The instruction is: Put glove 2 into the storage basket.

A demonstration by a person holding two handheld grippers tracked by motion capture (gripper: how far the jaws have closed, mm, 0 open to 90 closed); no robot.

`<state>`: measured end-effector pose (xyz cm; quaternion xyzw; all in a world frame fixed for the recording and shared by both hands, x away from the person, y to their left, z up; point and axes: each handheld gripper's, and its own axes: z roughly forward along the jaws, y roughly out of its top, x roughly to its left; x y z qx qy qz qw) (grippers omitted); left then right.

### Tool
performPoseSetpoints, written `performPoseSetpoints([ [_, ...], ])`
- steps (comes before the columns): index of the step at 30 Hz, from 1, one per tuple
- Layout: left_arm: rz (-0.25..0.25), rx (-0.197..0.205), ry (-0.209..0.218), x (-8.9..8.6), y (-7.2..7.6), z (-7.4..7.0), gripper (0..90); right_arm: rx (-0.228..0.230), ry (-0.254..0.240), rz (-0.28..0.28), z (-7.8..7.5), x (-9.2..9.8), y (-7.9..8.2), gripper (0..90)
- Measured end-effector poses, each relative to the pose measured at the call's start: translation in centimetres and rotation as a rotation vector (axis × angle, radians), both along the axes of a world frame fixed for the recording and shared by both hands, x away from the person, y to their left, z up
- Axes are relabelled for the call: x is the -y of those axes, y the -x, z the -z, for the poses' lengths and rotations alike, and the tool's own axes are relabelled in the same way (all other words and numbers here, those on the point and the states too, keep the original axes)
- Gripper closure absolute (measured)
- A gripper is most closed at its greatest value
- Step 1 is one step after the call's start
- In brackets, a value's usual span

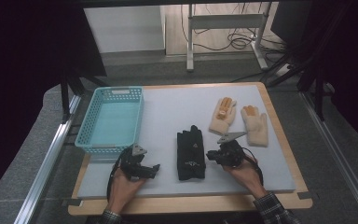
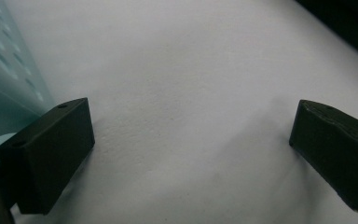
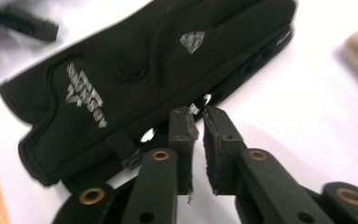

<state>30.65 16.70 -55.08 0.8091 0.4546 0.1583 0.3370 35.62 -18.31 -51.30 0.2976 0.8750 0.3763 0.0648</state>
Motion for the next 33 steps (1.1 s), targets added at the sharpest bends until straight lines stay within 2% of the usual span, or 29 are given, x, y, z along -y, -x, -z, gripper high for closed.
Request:
performPoseSetpoints([
  [5,0.045,0.0,-0.004,-0.7,0.3,0.0,1.8,-0.017,0.004,-0.02,1.4,-0.4,0.6,85.4],
  [7,0.054,0.002,-0.007,-0.8,0.2,0.0,1.8,-0.015,-0.013,-0.026,1.5,-0.5,0.7,85.6],
  [14,0.085,0.004,-0.013,-1.0,0.1,0.0,1.9,-0.003,-0.007,-0.061,1.6,-1.3,1.2,85.9],
  [26,0.079,0.006,0.0,-1.0,0.1,0.1,1.9,0.006,-0.012,-0.116,1.8,-4.0,1.6,84.8],
  [33,0.079,0.006,0.002,-1.1,0.1,0.1,1.7,0.014,-0.006,-0.125,1.9,-5.5,1.4,84.3],
])
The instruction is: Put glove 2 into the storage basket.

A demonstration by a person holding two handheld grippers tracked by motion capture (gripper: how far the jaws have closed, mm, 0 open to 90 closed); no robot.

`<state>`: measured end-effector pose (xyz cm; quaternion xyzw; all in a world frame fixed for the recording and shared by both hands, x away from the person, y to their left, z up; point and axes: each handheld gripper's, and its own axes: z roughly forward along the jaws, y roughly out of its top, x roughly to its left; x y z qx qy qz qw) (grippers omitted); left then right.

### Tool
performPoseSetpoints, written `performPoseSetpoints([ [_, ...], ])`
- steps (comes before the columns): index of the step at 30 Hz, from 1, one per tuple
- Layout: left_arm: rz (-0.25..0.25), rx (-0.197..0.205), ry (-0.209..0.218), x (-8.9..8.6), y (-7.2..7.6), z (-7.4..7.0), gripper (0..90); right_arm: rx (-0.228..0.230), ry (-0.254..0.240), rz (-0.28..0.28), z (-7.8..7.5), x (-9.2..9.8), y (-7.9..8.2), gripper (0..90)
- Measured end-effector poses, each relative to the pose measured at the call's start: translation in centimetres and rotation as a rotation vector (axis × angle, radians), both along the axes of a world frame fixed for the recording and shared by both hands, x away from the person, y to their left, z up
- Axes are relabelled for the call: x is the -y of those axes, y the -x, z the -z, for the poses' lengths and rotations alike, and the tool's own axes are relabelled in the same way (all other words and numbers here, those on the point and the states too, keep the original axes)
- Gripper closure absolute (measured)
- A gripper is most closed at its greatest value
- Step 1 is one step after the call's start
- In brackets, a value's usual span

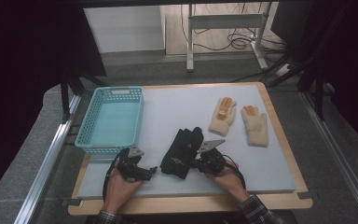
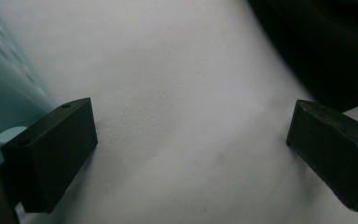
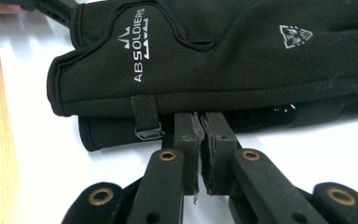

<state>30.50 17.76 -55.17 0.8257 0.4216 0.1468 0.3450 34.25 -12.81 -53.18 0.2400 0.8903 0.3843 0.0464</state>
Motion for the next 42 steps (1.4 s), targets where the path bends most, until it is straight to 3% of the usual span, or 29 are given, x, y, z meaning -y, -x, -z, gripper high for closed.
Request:
performPoseSetpoints([
  [13,0.001,-0.002,-0.001,0.0,0.0,0.0,1.7,0.046,0.015,0.006,-0.1,-3.0,-0.9,84.2],
  [21,0.001,-0.002,-0.001,0.0,0.0,0.0,1.7,0.051,0.019,-0.002,-0.1,-3.8,-1.1,83.0],
  [29,0.001,-0.001,-0.001,0.0,0.0,0.0,1.8,0.067,0.015,0.017,-0.9,-1.4,-0.4,76.1],
  [42,0.0,-0.003,-0.003,0.0,0.1,0.0,2.0,0.105,0.001,0.157,-1.8,4.7,-0.3,54.5],
])
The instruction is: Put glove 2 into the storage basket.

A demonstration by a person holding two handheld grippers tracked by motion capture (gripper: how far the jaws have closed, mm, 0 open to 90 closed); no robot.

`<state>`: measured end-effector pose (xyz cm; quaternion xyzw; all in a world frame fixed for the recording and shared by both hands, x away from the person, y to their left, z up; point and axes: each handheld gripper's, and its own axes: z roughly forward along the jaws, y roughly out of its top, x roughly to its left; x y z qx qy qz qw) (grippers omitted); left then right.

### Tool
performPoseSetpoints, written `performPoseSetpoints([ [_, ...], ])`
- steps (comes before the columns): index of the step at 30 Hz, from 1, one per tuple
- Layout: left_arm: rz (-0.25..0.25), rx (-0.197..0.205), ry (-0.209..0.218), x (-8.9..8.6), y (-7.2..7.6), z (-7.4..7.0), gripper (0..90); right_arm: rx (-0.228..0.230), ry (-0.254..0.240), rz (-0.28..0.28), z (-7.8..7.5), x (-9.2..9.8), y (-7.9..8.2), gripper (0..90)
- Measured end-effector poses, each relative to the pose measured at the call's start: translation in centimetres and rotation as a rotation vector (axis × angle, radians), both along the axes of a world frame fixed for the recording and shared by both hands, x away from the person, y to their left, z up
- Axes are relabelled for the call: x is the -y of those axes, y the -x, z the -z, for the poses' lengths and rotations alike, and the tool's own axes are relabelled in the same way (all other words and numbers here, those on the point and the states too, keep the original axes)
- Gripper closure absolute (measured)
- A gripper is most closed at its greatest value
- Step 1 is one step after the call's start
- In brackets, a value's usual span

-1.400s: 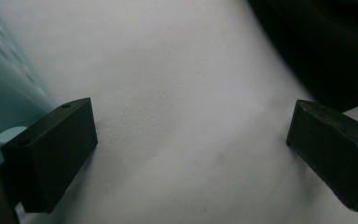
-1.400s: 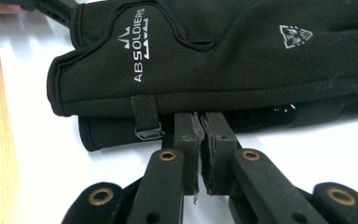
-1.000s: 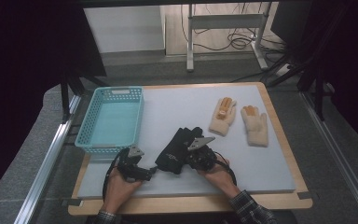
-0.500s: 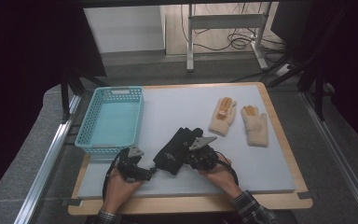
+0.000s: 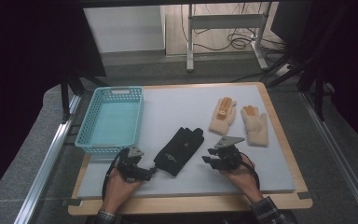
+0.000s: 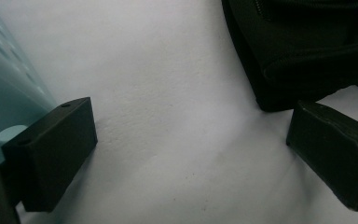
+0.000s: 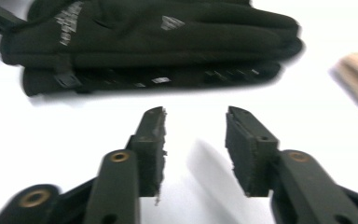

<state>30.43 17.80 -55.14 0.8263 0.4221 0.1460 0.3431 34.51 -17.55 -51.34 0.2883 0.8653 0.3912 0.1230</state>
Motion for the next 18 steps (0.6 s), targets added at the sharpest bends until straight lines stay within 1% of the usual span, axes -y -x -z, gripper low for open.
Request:
performPoseSetpoints([
  [2,-0.003,0.001,0.004,0.0,0.1,0.0,2.2,0.013,0.011,0.028,0.1,1.1,0.0,50.4],
  [5,0.002,0.003,0.003,0.0,0.1,0.0,2.3,0.016,0.018,0.069,0.3,2.4,0.0,45.7],
  [7,0.005,0.0,0.003,-0.1,0.3,0.0,2.3,0.026,0.026,0.094,0.5,3.2,-0.1,41.9],
  [9,0.01,-0.001,0.008,-0.3,0.5,0.0,2.3,0.026,0.026,0.127,0.7,4.2,-0.1,38.7],
  [11,0.016,0.0,0.002,-0.3,0.5,0.0,2.3,0.029,0.025,0.167,1.0,5.4,-0.2,35.6],
  [13,0.016,0.0,0.002,-0.3,0.5,0.0,2.2,0.028,0.039,0.186,1.2,5.9,-0.2,33.5],
  [16,0.015,0.0,0.003,-0.3,0.5,0.0,2.3,0.022,0.066,0.199,1.4,6.5,-0.3,29.1],
  [17,0.015,0.0,0.004,-0.3,0.5,0.0,2.3,0.034,0.082,0.204,1.4,6.5,-0.3,27.5],
  [18,0.015,0.0,0.004,-0.3,0.5,0.0,2.3,0.048,0.087,0.205,1.5,6.5,-0.3,26.0],
])
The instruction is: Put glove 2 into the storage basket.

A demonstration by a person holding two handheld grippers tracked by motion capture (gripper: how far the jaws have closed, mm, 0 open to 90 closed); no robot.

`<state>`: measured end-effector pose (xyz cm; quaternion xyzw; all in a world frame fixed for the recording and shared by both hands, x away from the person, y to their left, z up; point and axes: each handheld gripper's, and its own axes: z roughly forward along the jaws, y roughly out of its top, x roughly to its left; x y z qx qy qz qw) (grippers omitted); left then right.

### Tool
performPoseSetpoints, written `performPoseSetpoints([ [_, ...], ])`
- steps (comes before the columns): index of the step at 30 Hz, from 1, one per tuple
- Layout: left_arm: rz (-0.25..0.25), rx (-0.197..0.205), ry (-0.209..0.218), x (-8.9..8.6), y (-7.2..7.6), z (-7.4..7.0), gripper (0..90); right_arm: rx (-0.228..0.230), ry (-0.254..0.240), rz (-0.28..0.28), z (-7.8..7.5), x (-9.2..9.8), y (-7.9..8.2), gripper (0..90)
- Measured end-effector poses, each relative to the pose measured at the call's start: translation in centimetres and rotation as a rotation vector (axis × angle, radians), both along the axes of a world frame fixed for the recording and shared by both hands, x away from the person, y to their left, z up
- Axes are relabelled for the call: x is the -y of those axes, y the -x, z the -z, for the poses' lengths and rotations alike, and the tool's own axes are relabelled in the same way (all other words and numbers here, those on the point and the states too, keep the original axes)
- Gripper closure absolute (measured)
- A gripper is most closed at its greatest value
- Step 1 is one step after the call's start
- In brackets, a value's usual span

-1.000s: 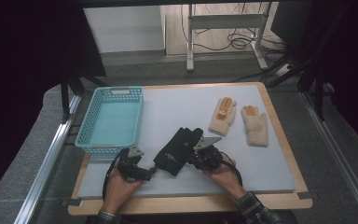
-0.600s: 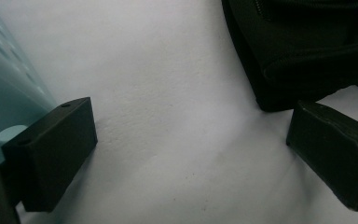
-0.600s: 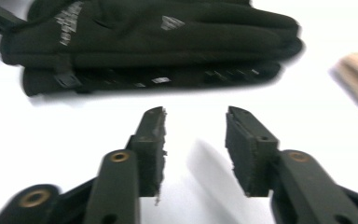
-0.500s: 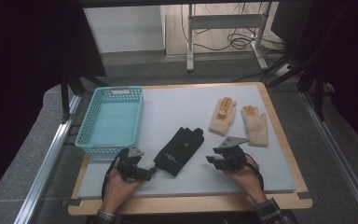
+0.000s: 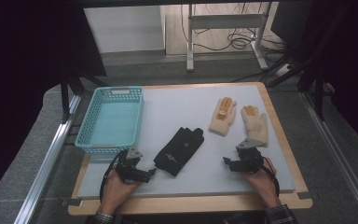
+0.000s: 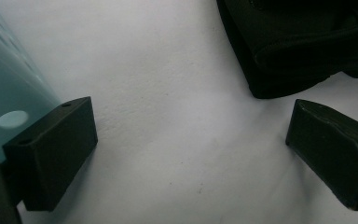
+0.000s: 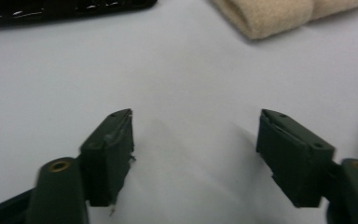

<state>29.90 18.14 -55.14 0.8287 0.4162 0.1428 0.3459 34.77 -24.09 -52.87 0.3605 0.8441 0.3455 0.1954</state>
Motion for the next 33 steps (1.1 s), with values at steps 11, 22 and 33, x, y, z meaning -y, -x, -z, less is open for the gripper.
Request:
performPoseSetpoints([
  [11,0.007,0.003,-0.002,-0.1,0.1,-0.1,2.8,-0.015,-0.028,0.028,0.3,0.3,-0.2,20.4],
  [22,0.035,-0.005,0.033,0.2,0.7,-1.7,3.4,-0.015,-0.029,0.029,0.3,0.3,-0.2,20.3],
  [33,0.069,-0.026,0.046,3.8,-0.9,-4.9,2.1,-0.015,-0.029,0.028,0.3,0.3,-0.2,20.3],
])
